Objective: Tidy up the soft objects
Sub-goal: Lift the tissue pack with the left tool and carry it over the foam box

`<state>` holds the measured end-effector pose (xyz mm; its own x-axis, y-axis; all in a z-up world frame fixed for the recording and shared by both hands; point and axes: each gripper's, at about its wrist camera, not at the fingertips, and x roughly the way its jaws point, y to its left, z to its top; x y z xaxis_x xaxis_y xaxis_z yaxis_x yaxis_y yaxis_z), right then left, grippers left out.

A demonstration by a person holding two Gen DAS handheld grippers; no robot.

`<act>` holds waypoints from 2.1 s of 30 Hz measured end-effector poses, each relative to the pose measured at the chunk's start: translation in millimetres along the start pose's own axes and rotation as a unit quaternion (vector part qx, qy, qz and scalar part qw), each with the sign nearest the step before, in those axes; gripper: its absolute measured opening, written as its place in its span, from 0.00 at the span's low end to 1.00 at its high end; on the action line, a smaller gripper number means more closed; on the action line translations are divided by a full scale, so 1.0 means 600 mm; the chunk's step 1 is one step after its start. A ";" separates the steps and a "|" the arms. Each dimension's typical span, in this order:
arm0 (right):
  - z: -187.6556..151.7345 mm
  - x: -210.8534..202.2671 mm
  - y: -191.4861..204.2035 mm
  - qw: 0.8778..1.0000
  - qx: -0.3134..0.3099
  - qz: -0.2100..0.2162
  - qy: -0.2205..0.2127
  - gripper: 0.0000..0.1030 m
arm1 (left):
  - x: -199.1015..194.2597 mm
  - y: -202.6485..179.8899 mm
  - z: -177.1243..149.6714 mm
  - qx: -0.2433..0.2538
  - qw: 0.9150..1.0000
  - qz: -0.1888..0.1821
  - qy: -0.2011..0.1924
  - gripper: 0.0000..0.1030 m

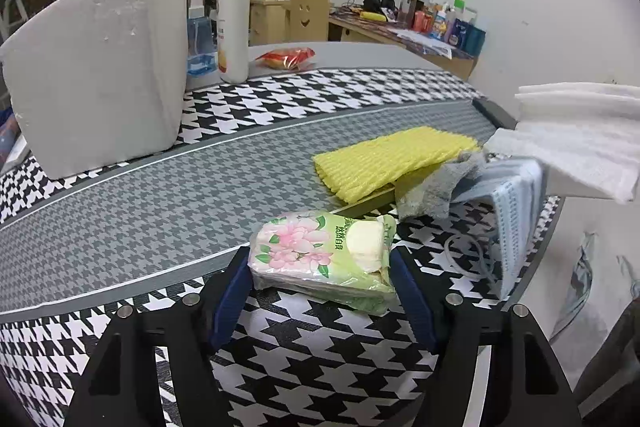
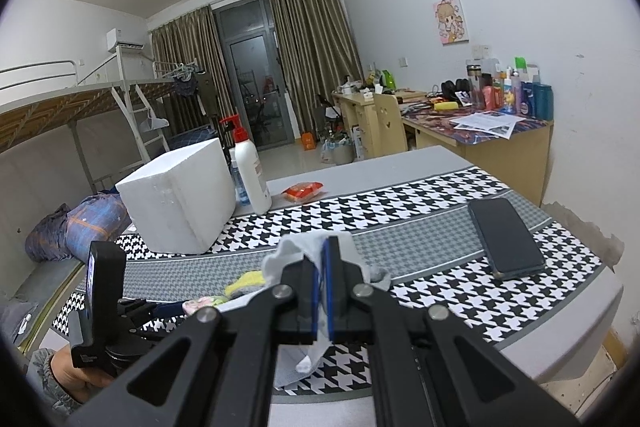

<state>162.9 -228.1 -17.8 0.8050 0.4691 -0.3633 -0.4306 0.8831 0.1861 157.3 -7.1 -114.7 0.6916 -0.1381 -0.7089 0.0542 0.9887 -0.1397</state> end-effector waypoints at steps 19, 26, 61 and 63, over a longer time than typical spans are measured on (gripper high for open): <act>0.052 -0.011 0.045 0.999 -0.019 0.036 -0.028 0.05 | -0.144 0.019 0.044 -0.003 0.993 0.024 -0.113 0.68; 0.064 -0.001 0.058 0.998 -0.022 0.048 -0.029 0.05 | -0.177 0.031 0.053 -0.002 0.990 0.029 -0.136 0.68; 0.123 0.057 0.133 0.994 -0.054 0.092 -0.029 0.05 | -0.249 0.071 0.143 0.006 0.974 0.065 -0.216 0.68; 0.127 0.059 0.138 0.994 -0.056 0.094 -0.030 0.05 | -0.252 0.072 0.148 0.005 0.974 0.066 -0.219 0.68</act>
<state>186.8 -138.1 54.4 0.7279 0.6275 -0.2765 -0.6153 0.7757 0.1406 119.0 61.8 47.8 0.9334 0.0254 -0.3579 -0.0499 0.9970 -0.0593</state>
